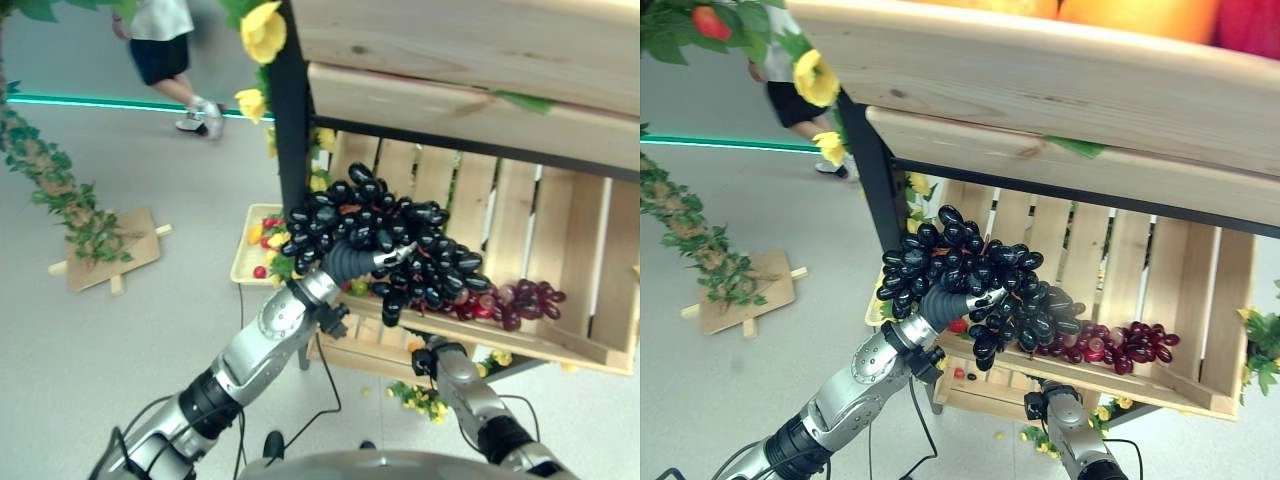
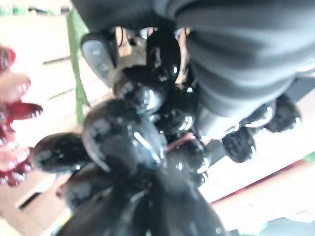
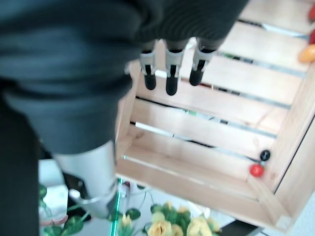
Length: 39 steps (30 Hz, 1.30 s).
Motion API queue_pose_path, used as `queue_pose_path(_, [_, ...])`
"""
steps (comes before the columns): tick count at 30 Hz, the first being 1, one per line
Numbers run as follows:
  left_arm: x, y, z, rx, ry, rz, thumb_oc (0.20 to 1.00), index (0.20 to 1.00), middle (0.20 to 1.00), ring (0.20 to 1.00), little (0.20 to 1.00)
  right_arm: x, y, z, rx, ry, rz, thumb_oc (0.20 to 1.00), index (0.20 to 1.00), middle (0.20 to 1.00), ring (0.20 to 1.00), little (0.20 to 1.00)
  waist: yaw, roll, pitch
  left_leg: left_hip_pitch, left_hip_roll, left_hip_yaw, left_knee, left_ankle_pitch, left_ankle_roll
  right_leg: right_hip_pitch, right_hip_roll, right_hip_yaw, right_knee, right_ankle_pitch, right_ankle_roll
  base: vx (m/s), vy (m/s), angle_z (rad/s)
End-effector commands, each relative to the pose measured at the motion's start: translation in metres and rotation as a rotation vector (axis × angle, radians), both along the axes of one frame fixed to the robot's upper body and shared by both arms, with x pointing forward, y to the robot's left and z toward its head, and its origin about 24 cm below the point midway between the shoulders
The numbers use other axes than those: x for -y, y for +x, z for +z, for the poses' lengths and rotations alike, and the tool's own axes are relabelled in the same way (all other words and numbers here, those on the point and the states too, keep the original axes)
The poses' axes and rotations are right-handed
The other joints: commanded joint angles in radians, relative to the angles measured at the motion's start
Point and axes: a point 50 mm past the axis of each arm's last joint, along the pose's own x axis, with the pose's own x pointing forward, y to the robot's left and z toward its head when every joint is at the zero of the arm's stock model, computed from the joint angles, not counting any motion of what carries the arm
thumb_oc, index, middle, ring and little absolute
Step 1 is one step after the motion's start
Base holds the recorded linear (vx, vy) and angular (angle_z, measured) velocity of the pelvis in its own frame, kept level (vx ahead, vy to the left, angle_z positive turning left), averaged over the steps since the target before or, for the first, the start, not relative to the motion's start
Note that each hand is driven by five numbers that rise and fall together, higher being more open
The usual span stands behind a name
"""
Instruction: Pick up the fruits from the basket on one side to the basket on the other side
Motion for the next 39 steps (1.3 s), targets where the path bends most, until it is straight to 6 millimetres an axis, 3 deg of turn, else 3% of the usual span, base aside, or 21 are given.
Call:
queue_pose_path(1, [0.011,0.008,0.027,0.070,-0.111,-0.038,0.200,0.200,0.200,0.200,0.200,-0.001,0.040,0.056,0.276,0.055,-0.015,1.000,1.000,1.000,1.000,1.000,-0.008,-0.026,-0.027,0.008,0.019,-0.030,0.060,-0.086,0.027,-0.043,0.007,-0.019,0.149,-0.109,0.033,0.00,-0.014,-0.38])
queue_pose_path(9, [0.016,0.020,0.006,-0.009,-0.068,0.026,0.200,0.200,0.200,0.200,0.200,-0.001,0.034,0.049,0.250,0.049,-0.015,1.000,1.000,1.000,1.000,1.000,-0.035,-0.028,-0.050,0.049,0.032,0.026,0.049,-0.106,0.028,-0.021,0.018,0.043,0.107,-0.096,0.035,0.04,-0.004,-0.24])
queue_pose_path(26, [-0.016,0.082,-0.009,0.053,0.138,0.470,0.200,0.200,0.200,0.200,0.200,-0.011,0.022,0.033,0.177,0.037,0.055,1.000,1.000,1.000,1.000,1.000,-0.077,-0.008,-0.109,0.107,0.019,0.123,0.013,-0.111,0.031,0.008,0.010,0.118,0.036,-0.050,0.055,0.03,0.031,-0.15])
queue_pose_path(39, [-0.030,0.112,-0.016,0.047,0.262,0.698,0.219,0.219,0.219,0.219,0.219,-0.021,0.022,0.031,0.165,0.009,0.131,1.000,1.000,1.000,1.000,1.000,-0.105,0.016,-0.127,0.124,0.006,0.158,0.008,-0.114,0.037,0.009,0.001,0.145,0.034,-0.040,0.064,0.01,0.024,-0.13])
